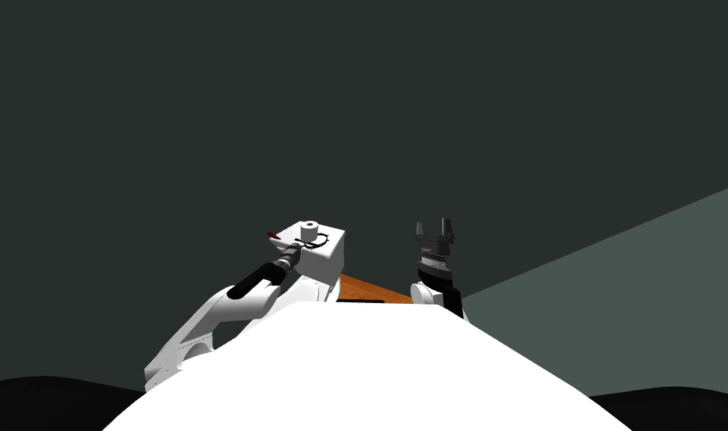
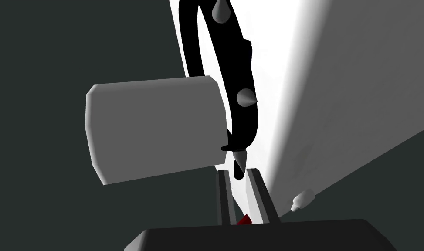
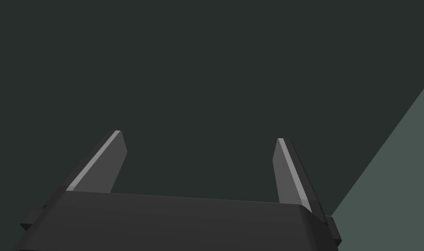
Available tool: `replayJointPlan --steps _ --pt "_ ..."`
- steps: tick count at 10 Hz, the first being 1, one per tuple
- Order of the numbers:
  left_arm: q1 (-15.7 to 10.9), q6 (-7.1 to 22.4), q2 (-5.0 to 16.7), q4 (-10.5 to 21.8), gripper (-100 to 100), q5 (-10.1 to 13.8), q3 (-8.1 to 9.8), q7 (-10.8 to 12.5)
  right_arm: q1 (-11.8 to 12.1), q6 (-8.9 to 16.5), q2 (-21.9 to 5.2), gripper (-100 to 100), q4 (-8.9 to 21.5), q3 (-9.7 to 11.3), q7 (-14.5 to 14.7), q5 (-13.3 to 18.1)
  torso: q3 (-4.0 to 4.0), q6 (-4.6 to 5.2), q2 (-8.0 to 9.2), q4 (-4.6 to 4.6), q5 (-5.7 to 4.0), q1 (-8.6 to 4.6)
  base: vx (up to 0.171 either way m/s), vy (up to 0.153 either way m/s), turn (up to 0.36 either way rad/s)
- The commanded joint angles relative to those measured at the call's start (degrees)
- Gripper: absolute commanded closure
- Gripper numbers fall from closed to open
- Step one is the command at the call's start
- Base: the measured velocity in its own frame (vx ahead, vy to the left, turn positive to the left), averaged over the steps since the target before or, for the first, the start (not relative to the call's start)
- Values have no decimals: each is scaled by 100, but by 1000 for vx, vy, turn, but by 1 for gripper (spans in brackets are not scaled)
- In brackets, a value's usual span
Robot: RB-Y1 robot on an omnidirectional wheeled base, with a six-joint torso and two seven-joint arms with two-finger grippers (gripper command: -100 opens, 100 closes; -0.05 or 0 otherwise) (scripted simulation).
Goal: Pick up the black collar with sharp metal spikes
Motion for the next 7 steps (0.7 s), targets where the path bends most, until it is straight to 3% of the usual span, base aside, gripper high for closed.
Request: replayJointPlan --steps 1,7 --pt "98 196 20 -127 -100 -34 40 0 0 0 0 0 0 0 0 0 0 0 0 0 0 0 69 -59 30" --pt "470 809 154 -554 -100 -84 226 11 0 0 0 0 0 0 0 0 -9 1 -15 -4 -3 -13 66 -58 21"
